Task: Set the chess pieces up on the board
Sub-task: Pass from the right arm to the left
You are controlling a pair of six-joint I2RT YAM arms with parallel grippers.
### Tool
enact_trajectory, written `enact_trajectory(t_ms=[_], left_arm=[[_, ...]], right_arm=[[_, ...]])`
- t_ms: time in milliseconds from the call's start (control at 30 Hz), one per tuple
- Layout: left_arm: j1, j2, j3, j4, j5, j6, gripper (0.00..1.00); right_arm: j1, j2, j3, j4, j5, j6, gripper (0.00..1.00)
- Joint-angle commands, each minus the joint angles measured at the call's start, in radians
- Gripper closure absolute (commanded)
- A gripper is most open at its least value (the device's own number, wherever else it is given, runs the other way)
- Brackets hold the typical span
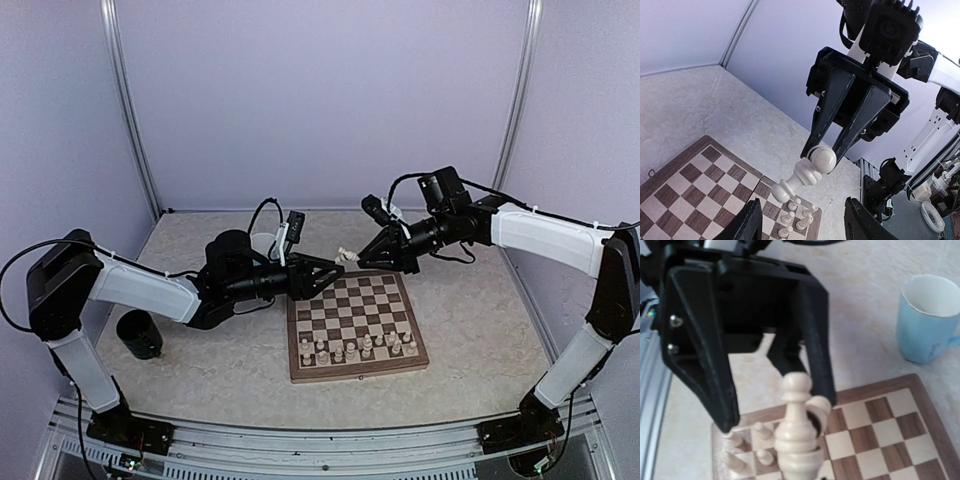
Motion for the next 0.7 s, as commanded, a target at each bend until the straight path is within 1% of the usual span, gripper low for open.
enact_trajectory(t_ms=[0, 100, 200, 300, 433, 667], left_arm=[[-0.006, 0.031, 0.007, 0.123, 0.04, 0.054, 0.44], [-0.007, 0.041, 0.024, 0.133, 0.066, 0.057, 0.46], [-0.008, 0.051, 0.039, 0.134, 0.083, 0.051, 0.51], [-0.005, 0.055, 0.037, 0.141, 0.086, 0.039, 0.6], [0.005, 0.052, 0.03, 0.143, 0.088, 0.02, 0.74], [0.021, 0.046, 0.024, 0.138, 0.09, -0.007, 0.88]], right_arm=[[-0.004, -0.031, 0.002, -0.04, -0.067, 0.007, 0.93], [-0.004, -0.028, 0.002, -0.043, -0.079, 0.006, 0.93], [-0.004, -0.028, 0.003, -0.04, -0.077, 0.009, 0.92], [-0.004, -0.028, 0.001, -0.034, -0.063, 0.011, 0.92], [-0.004, -0.025, -0.007, -0.023, -0.042, 0.013, 0.92], [-0.005, -0.018, -0.017, -0.003, -0.017, 0.02, 0.92]])
